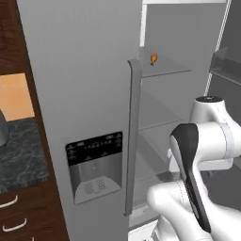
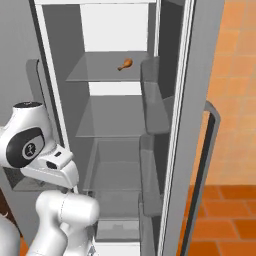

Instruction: Place one bell pepper and one chicken drumstick in each tupperware on the nearby counter, to pack two identical lunches.

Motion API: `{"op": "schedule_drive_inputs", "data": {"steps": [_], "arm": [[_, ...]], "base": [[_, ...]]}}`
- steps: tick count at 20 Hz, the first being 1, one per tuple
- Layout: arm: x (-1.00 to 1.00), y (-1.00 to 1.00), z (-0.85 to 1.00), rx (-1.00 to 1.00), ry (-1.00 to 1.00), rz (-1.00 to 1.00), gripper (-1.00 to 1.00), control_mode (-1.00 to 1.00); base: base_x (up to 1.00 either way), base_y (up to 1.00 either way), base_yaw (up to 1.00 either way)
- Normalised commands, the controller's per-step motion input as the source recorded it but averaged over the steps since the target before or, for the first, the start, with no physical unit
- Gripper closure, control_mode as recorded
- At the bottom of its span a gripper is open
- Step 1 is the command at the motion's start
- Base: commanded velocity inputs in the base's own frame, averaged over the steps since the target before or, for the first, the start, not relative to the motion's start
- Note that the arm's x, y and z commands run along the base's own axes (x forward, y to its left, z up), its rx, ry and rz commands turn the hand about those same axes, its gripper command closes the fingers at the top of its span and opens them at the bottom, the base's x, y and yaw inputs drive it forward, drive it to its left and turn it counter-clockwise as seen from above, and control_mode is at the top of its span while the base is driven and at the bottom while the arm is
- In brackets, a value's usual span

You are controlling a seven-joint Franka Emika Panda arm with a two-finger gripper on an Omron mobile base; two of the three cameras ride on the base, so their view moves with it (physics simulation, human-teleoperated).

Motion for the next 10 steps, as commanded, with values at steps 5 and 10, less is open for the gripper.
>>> {"op": "schedule_drive_inputs", "data": {"steps": [5, 10], "arm": [[0.00, 0.00, 0.00, 0.00, 0.00, 0.00, -1.00, 1.00], [0.00, 0.00, 0.00, 0.00, 0.00, 0.00, -1.00, 1.00]], "base": [[0.36, -0.37, 0.00], [0.28, 0.01, 0.00]]}}
